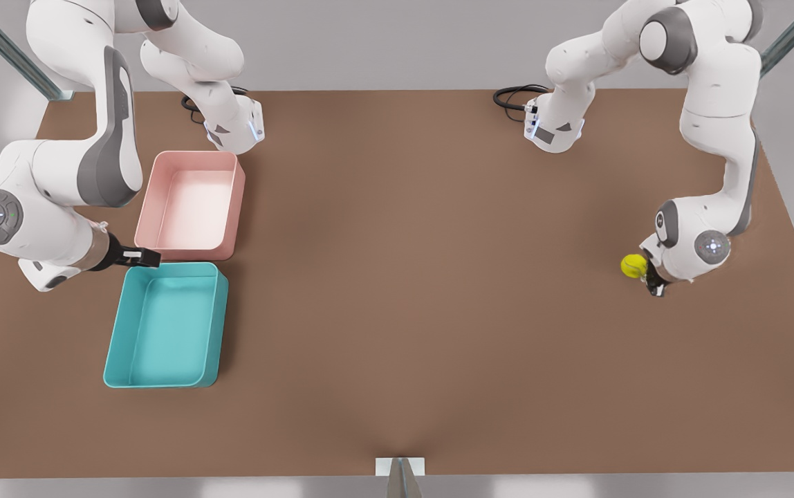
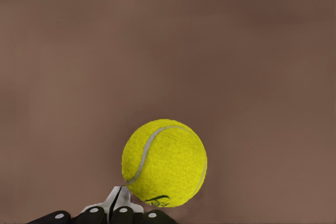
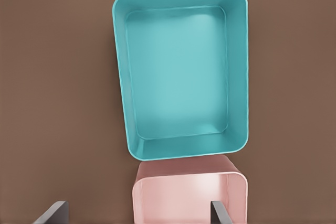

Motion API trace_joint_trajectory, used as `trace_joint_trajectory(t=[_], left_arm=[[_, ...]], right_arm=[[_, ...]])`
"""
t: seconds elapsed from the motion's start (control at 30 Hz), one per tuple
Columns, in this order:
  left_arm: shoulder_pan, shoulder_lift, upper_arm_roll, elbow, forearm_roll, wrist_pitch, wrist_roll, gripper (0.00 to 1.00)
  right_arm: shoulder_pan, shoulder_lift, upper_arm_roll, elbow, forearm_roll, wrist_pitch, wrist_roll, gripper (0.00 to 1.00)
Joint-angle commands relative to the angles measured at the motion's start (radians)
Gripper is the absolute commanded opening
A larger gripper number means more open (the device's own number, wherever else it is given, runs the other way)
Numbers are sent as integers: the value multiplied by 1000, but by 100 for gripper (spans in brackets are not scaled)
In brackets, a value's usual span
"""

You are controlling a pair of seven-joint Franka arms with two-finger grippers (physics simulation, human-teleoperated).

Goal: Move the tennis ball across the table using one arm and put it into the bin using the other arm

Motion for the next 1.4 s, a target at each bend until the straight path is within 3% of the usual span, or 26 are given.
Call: trace_joint_trajectory(t=[0.0,0.03,0.1,0.13,0.17,0.2,0.23,0.27,0.4,0.5,0.53,0.57,0.77,1.0,1.2,1.37], left_arm=[[-88,-37,-245,48,-138,-97,-1609,21],[-73,-29,-270,131,-287,-172,-1714,21],[-34,-26,-210,164,-273,-226,-1584,21],[-19,-26,-195,282,-201,-417,-1584,21],[-8,-23,-191,423,-175,-627,-1582,52],[-7,-26,-152,543,-173,-799,-1599,100],[-11,-23,-70,696,-218,-959,-1694,100],[-43,-29,-70,792,-210,-1066,-1844,100],[-238,-29,-64,982,-129,-1250,-2001,100],[-229,-68,-89,970,-143,-1235,-2006,100],[-206,-144,-90,852,-223,-1116,-2018,100],[-206,-144,-84,847,-224,-1109,-2065,100],[-208,-111,-83,853,-224,-1135,-2085,100],[-191,-115,-81,864,-272,-1139,-2087,100],[-180,-115,-81,865,-270,-1139,-2085,100],[-175,-112,-79,865,-270,-1135,-2093,100]], right_arm=[[1,0,0,-1,0,0,-1,100],[-1,-2,0,1,-2,0,-2,100],[-2,-2,0,3,0,0,-16,100],[-2,-2,0,3,0,0,-16,100],[-2,-2,0,3,0,0,-16,100],[-2,-2,0,3,0,-1,-16,100],[-2,-2,0,3,0,-1,-16,100],[-2,-2,0,1,1,-1,-14,100],[-2,-2,0,-1,1,-1,-14,100],[1,0,0,-1,1,-1,-14,100],[5,13,5,3,11,0,-11,100],[22,39,9,9,9,2,2,100],[314,203,12,52,118,166,331,100],[420,340,12,-16,143,543,480,100],[447,185,17,-313,147,698,480,100],[502,130,17,-459,169,810,521,100]])
